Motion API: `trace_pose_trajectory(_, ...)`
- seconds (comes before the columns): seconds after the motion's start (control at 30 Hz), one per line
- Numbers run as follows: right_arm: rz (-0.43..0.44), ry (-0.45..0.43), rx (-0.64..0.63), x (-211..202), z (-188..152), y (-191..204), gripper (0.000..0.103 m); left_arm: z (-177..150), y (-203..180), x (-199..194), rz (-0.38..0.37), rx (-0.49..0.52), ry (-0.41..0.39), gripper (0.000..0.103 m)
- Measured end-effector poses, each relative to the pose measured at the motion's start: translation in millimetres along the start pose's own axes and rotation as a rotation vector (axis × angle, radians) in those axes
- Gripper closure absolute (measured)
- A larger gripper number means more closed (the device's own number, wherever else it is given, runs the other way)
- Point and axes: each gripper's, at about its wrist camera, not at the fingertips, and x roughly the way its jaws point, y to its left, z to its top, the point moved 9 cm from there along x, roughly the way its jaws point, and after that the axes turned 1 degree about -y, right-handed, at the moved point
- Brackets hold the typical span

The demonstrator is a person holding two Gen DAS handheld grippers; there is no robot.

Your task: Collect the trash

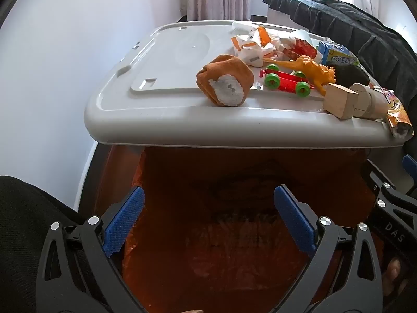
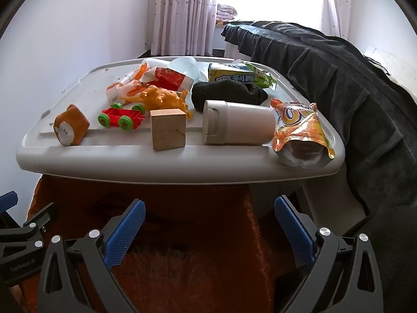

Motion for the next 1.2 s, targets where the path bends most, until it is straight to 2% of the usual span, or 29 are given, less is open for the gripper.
trace_pose_trajectory(1.2,-0.003,0.006,-0.002,3.4,-0.9,-2.3,0.005,0.0,2.2,1.4,-0.003,0.006,0.006,0.006)
